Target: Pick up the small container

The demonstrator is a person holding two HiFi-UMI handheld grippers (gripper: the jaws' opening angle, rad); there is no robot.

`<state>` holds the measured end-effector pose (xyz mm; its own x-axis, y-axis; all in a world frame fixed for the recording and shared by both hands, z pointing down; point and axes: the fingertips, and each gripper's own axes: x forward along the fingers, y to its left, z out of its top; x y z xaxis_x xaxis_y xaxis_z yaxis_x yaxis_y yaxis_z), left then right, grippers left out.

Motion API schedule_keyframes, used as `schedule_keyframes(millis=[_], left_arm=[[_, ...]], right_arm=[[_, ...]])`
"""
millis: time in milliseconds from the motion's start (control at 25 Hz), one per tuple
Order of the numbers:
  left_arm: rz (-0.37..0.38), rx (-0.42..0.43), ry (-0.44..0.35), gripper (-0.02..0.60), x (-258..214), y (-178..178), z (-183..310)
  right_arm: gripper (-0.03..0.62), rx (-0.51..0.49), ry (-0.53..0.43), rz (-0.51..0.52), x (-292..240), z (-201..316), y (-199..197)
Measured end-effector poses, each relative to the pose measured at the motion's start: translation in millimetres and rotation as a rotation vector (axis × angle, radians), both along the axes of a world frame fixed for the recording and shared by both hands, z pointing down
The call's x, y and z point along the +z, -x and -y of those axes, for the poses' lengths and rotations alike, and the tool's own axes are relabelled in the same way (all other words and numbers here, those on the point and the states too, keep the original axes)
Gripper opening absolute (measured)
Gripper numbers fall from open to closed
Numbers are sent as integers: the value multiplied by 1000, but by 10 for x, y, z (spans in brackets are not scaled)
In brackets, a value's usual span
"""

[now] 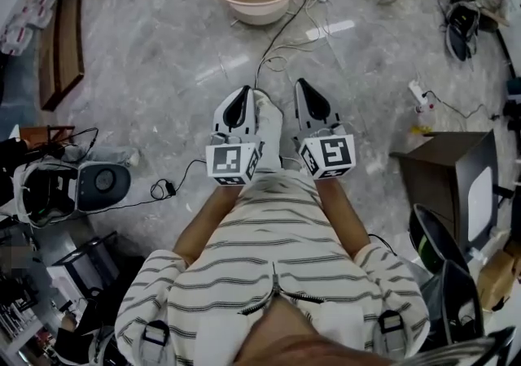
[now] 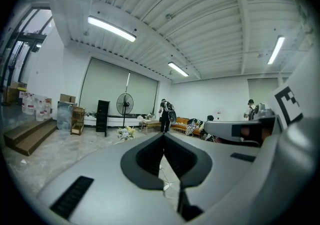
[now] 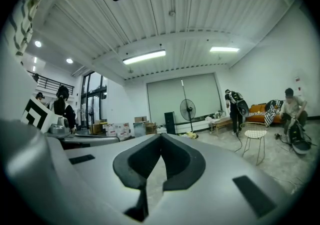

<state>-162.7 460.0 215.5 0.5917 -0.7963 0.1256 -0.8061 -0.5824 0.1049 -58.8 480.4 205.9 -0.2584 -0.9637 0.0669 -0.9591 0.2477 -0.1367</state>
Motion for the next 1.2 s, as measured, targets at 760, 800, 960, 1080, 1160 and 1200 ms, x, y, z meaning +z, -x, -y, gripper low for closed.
schedule_keyframes(millis=[760,800,960,1080,1160,1200], left_arm=[[-9,10,6,0,-42,-706,2703],[-10,13,5,0,-54,-736,2838],[-33,0,0,0,-135,-834,3426],[-33,5,-6,0,-177,-926,3822],[-32,11,1,0,-170,-963,4007],[-32,14,7,0,-159,-972,4088]], right_arm=[[8,-28,40,-8,86,2712,-563],[8,-30,42,-10,88,2841,-582],[8,-38,49,-20,68,3332,-677],[8,-32,58,-23,74,3693,-775],[8,-30,66,-28,75,3895,-803],[8,-31,68,-31,73,3988,-803]])
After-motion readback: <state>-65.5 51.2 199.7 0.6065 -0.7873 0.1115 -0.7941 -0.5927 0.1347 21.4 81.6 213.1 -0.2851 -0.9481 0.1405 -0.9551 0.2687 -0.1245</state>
